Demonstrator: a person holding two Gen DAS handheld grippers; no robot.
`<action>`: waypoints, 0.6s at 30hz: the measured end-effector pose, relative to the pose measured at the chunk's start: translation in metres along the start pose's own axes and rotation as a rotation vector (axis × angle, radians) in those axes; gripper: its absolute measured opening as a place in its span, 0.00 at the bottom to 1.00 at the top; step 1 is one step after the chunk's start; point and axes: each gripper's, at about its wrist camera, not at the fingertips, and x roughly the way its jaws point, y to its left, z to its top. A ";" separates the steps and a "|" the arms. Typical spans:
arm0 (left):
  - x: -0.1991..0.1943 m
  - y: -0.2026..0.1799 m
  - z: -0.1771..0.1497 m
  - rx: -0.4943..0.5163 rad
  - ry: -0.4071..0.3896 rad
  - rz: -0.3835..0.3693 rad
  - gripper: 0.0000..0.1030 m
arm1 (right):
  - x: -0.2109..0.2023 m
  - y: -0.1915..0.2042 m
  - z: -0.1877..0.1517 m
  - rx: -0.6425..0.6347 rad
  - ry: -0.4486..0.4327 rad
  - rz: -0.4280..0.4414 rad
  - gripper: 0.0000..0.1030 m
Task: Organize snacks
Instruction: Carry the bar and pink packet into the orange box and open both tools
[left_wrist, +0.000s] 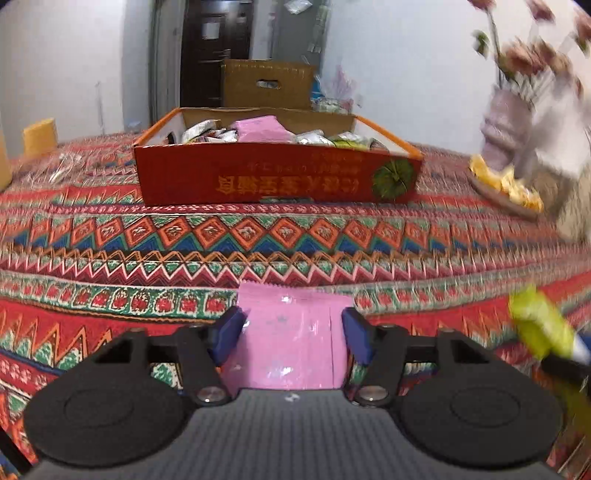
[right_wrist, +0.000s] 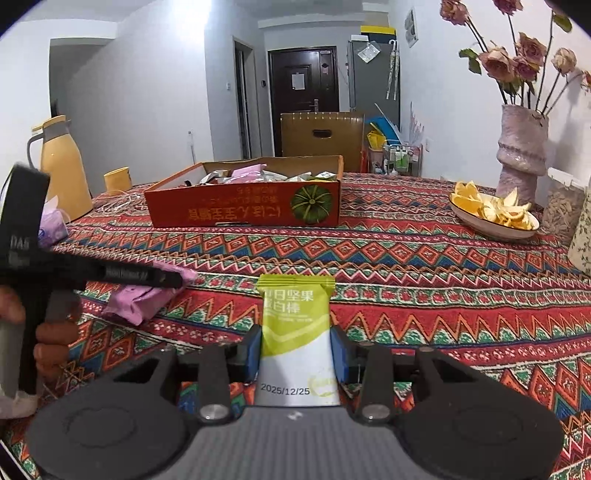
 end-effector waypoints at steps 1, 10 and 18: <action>-0.004 -0.001 -0.003 0.010 -0.001 0.000 0.59 | 0.002 -0.002 -0.001 0.004 0.002 -0.002 0.36; -0.039 -0.004 -0.022 0.065 0.033 -0.030 0.58 | 0.018 -0.001 -0.001 0.007 0.024 0.009 0.36; -0.083 0.043 0.043 0.019 -0.102 -0.076 0.59 | 0.008 0.000 0.072 -0.053 -0.116 0.116 0.36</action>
